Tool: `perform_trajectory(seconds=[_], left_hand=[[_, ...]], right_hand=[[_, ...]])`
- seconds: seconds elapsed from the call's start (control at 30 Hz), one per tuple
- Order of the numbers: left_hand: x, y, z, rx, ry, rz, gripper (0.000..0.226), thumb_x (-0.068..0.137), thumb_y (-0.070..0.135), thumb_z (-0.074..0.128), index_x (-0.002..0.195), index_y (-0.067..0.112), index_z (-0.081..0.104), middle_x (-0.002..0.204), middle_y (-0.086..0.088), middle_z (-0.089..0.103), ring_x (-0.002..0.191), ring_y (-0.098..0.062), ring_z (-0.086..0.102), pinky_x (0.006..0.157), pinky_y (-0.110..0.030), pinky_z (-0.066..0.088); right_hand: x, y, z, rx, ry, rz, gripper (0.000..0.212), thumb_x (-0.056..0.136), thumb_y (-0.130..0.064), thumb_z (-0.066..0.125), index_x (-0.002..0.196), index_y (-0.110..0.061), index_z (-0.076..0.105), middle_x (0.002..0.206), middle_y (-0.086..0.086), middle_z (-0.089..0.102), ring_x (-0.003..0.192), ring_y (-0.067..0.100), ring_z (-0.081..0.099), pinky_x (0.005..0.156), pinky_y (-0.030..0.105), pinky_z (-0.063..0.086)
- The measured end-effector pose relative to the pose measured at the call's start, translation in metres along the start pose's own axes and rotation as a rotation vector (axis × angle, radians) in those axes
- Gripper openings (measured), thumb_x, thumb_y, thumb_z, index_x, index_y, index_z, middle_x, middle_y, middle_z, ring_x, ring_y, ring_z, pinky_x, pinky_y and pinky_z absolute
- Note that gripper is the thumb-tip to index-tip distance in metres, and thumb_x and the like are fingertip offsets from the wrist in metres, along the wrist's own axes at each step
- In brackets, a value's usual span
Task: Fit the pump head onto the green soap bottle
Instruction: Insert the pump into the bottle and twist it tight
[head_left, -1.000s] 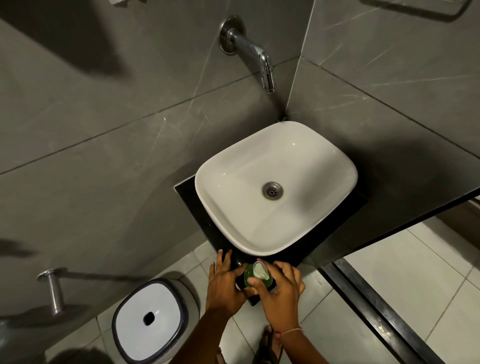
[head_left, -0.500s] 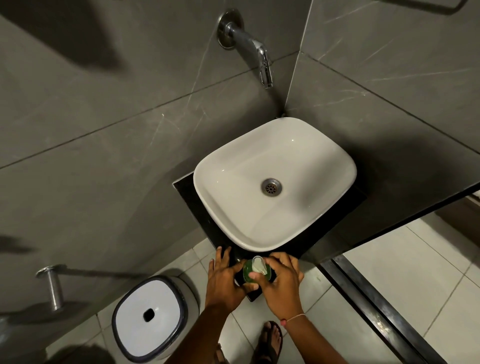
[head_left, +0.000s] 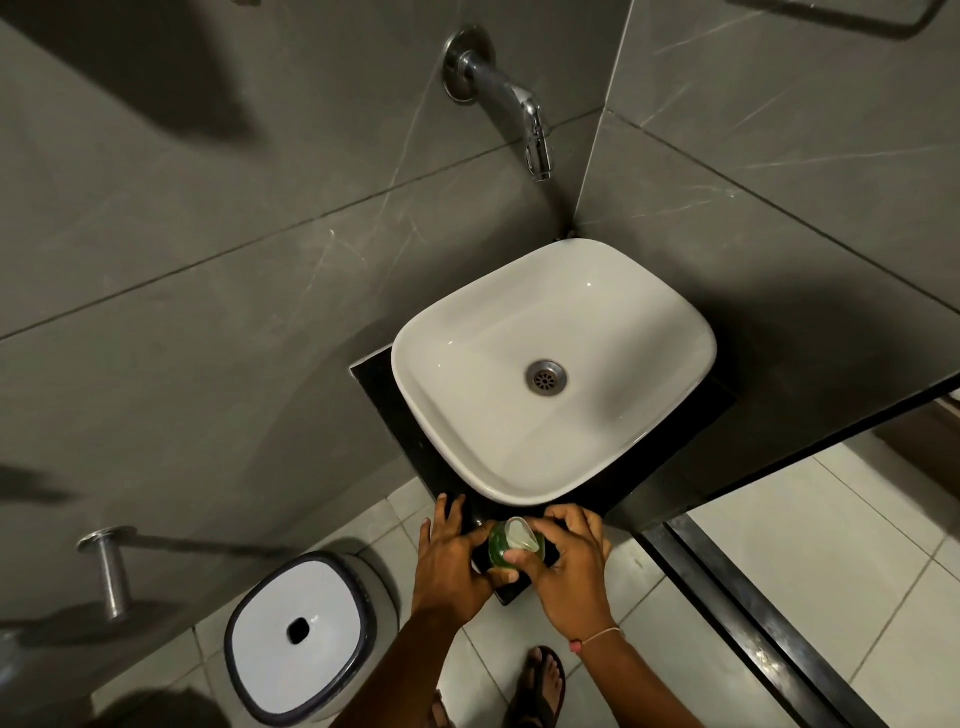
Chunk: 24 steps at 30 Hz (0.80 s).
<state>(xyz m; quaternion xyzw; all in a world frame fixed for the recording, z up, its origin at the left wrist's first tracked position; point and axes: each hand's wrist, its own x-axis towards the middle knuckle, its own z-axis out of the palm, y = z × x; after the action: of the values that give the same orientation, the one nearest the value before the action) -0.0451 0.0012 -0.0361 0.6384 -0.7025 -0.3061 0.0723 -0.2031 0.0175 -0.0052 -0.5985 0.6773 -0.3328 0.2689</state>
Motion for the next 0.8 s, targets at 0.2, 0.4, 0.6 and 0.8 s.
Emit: perform_trajectory(seconds=[0.2, 0.4, 0.6, 0.8], left_hand=[[0.0, -0.003, 0.007, -0.005, 0.039, 0.0, 0.066, 0.073, 0.057, 0.069, 0.133, 0.038, 0.051, 0.161, -0.001, 0.013, 0.149, -0.022, -0.008, 0.122, -0.048, 0.006], [0.001, -0.004, 0.008, -0.008, 0.043, 0.003, 0.057, 0.075, 0.052, 0.067, 0.129, 0.036, 0.056, 0.161, 0.0, 0.014, 0.149, -0.022, -0.009, 0.122, -0.049, 0.005], [0.001, -0.002, 0.003, -0.007, 0.011, -0.008, 0.068, 0.071, 0.059, 0.07, 0.133, 0.041, 0.049, 0.162, -0.002, 0.011, 0.149, -0.023, -0.009, 0.121, -0.048, 0.002], [-0.001, 0.0, 0.006, 0.006, 0.048, -0.018, 0.066, 0.071, 0.057, 0.07, 0.132, 0.038, 0.051, 0.162, -0.001, 0.012, 0.148, -0.021, -0.011, 0.122, -0.047, -0.001]], right_hand=[[-0.011, -0.006, 0.013, 0.043, 0.156, 0.125, 0.039, 0.056, -0.067, 0.068, 0.079, -0.036, 0.061, 0.095, -0.015, 0.05, 0.103, 0.008, 0.037, 0.085, 0.033, 0.026], [-0.014, -0.019, 0.023, 0.024, 0.186, 0.237, 0.041, 0.058, -0.068, 0.064, 0.076, -0.034, 0.05, 0.09, -0.011, 0.05, 0.101, 0.016, 0.043, 0.085, 0.044, 0.035], [-0.01, -0.009, 0.005, 0.0, 0.035, 0.093, 0.036, 0.069, -0.054, 0.066, 0.103, -0.041, 0.067, 0.109, -0.017, 0.048, 0.115, 0.012, 0.036, 0.091, 0.036, 0.023], [-0.01, -0.015, 0.011, 0.001, 0.172, 0.128, 0.029, 0.058, -0.042, 0.078, 0.083, -0.03, 0.071, 0.101, -0.014, 0.051, 0.111, 0.013, 0.037, 0.088, 0.033, 0.021]])
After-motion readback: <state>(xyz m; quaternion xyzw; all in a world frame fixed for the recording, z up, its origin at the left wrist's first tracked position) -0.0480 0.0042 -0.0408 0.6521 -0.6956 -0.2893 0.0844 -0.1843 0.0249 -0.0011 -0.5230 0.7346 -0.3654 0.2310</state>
